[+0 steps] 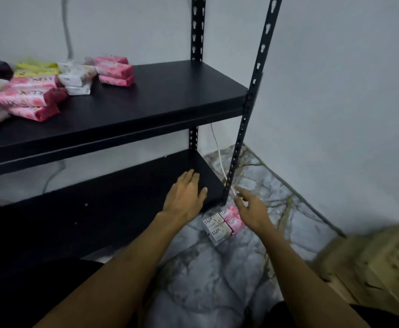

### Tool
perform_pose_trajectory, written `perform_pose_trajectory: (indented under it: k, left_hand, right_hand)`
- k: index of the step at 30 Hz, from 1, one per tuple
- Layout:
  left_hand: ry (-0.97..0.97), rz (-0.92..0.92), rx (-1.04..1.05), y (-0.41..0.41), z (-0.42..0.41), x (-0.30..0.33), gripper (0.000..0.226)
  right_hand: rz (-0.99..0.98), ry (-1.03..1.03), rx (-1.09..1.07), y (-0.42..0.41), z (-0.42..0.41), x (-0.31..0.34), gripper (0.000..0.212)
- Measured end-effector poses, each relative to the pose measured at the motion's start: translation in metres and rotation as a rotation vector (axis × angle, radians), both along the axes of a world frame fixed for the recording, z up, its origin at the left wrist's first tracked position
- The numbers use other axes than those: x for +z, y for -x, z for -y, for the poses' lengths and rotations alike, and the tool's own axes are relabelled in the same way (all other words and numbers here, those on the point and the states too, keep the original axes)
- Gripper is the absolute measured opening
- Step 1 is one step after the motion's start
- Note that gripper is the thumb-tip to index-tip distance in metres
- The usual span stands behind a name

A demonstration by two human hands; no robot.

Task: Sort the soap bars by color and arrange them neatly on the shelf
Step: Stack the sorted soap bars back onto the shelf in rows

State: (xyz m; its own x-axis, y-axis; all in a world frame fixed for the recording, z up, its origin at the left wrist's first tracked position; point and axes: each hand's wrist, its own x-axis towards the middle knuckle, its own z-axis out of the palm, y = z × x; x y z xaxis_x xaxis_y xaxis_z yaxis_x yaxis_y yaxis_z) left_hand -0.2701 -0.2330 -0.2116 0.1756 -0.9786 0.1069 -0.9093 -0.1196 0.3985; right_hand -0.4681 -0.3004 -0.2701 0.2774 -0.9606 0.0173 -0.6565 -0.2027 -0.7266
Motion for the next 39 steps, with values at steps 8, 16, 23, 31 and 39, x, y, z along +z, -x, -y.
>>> perform_pose_trajectory:
  k: [8,16,23,31,39]
  left_hand:
    - [-0.359,-0.390,0.160,0.058,0.029,-0.141,0.039]
    - [-0.412,-1.043,0.758,0.073,0.067,-0.253,0.033]
    - [-0.410,-1.007,0.786,0.074,0.082,-0.324,0.040]
    - [-0.439,-0.938,0.791,0.055,0.036,-0.302,0.031]
    - [-0.449,-0.871,0.824,0.035,-0.060,-0.301,0.023]
  right_hand:
    - [-0.020,-0.318,-0.233,0.050,0.014,-0.116,0.036]
    - [-0.056,-0.393,-0.259,0.030,0.106,-0.185,0.038]
    - [-0.097,-0.529,-0.210,0.020,0.128,-0.231,0.031]
    - [-0.007,-0.533,-0.362,0.007,0.041,-0.231,0.025]
    - [0.017,-0.589,-0.466,-0.010,-0.063,-0.231,0.039]
